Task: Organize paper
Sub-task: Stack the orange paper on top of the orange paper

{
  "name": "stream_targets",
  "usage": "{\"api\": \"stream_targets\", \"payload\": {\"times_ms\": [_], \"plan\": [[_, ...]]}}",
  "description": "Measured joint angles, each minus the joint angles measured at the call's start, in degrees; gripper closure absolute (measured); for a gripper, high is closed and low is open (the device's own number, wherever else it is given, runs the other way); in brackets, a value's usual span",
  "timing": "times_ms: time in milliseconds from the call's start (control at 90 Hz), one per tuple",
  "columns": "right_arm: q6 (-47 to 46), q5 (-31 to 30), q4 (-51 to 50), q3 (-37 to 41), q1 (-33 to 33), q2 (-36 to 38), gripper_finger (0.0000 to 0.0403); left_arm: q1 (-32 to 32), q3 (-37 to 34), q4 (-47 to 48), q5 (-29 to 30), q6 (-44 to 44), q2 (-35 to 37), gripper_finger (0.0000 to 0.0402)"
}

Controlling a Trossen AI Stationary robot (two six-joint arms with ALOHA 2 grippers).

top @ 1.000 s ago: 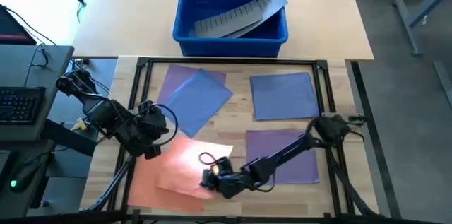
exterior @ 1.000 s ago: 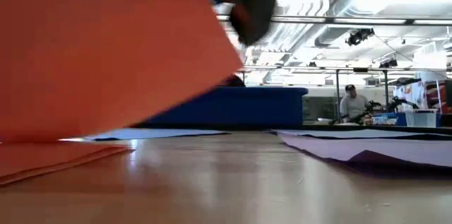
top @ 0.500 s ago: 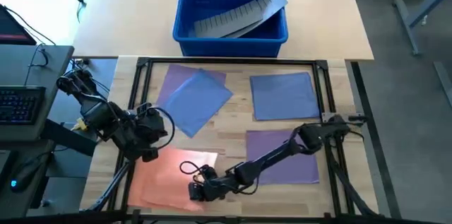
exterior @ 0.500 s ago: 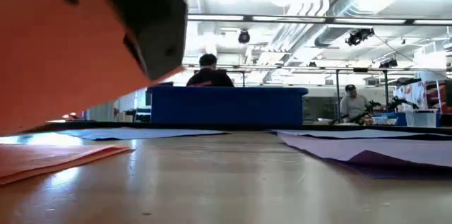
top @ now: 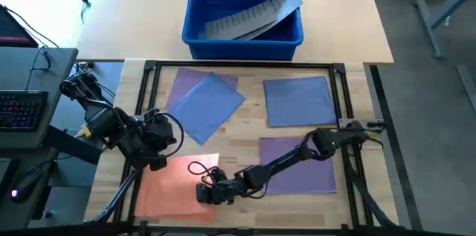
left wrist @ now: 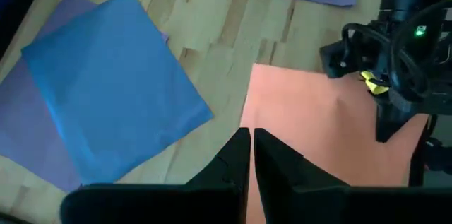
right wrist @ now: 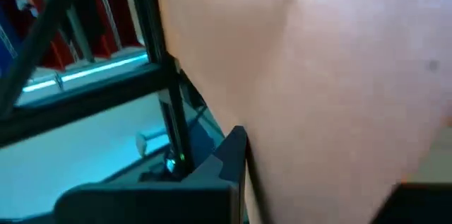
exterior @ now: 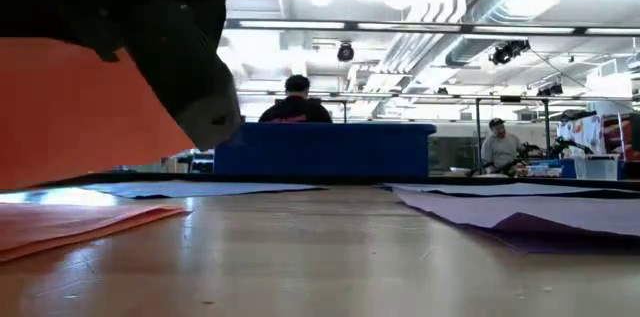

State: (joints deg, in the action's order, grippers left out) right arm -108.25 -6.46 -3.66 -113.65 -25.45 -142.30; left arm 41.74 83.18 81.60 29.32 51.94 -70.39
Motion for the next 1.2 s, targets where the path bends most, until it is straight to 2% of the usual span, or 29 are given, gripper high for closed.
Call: {"api": "stream_targets", "payload": {"times_ms": [244, 533, 644, 767, 878, 956, 1056, 1200], "plan": [[-3.95, -3.08, 1.36, 0.0, -1.48, 0.0, 0.0403, 0.0, 0.0, -0.02, 0.33, 0.0, 0.0, 0.0401], [-0.96, 1.35, 1.74, 0.0, -1.65, -0.32, 0.0395, -0.01, 0.0, -0.02, 0.77, 0.0, 0.0, 0.0401], [-1.02, -0.17, 1.38, 0.0, -1.42, -0.39, 0.0359, -0.01, 0.0, -0.02, 0.83, 0.0, 0.0, 0.0401], [-1.33, -1.01, 2.72, 0.0, -1.2, -0.48, 0.0294, -0.02, 0.02, -0.02, 0.85, 0.02, 0.0, 0.0401], [-0.53, 3.24, 4.86, 0.0, -0.89, -0.48, 0.0239, -0.02, 0.02, -0.02, 0.85, 0.04, 0.0, 0.0401], [1.93, 10.0, 5.16, 0.0, -0.66, -0.48, 0.021, -0.02, 0.02, -0.02, 0.87, 0.02, 0.0, 0.0401], [3.74, 17.33, 3.29, 0.0, -0.3, -0.48, 0.0189, -0.02, 0.02, -0.01, 0.87, 0.01, 0.0, 0.0401], [0.08, 14.9, -0.12, 0.03, -0.3, -0.54, 0.0184, -0.02, 0.01, -0.02, 0.87, 0.0, 0.0, 0.0401]]}}
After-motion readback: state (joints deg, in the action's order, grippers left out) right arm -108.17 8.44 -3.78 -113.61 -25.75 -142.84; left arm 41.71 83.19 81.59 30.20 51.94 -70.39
